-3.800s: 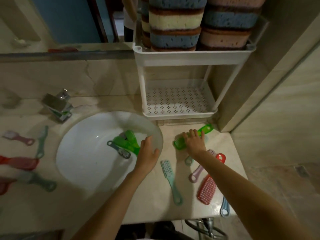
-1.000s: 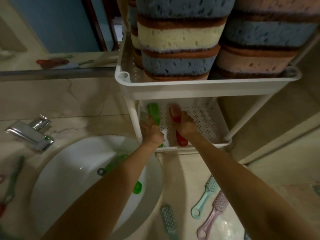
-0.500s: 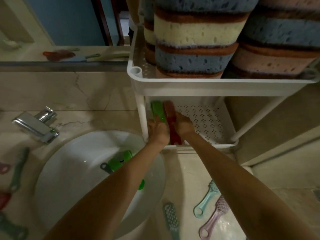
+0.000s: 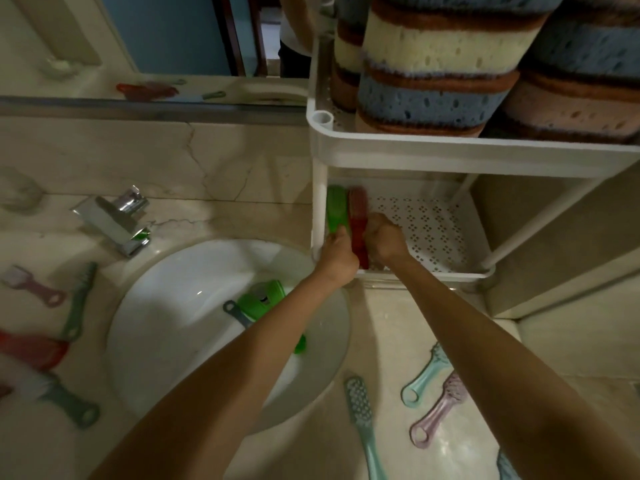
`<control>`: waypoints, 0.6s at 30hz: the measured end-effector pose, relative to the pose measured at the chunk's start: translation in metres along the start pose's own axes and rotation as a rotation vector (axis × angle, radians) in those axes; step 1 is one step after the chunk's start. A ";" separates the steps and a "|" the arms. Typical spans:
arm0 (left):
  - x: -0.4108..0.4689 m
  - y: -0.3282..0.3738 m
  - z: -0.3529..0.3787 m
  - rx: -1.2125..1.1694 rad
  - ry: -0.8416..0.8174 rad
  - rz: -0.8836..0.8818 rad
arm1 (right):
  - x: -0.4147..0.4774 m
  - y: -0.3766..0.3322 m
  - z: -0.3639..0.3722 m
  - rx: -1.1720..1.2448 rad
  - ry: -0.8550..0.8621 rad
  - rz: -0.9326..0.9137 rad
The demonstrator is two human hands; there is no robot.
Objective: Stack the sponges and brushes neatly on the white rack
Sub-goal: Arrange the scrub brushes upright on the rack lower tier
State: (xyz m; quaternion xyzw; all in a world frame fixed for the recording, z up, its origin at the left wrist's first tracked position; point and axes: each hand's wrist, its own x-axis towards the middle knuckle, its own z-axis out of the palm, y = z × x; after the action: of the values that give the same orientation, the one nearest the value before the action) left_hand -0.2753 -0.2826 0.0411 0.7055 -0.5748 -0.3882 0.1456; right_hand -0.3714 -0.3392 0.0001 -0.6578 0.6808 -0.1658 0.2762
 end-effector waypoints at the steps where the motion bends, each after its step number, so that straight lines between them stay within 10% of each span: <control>1: -0.007 -0.003 -0.003 -0.028 -0.013 0.030 | -0.009 -0.002 -0.002 0.033 0.099 -0.014; 9: -0.071 -0.084 -0.027 -0.179 0.220 -0.047 | -0.120 -0.031 0.033 0.304 0.411 -0.195; 18: -0.094 -0.211 -0.034 -0.290 0.108 -0.461 | -0.123 -0.039 0.153 -0.166 -0.441 -0.042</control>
State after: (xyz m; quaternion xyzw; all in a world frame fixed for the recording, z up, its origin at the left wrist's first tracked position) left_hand -0.1072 -0.1417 -0.0378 0.8093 -0.3288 -0.4510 0.1831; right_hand -0.2512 -0.1995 -0.0790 -0.7127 0.6013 0.0324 0.3597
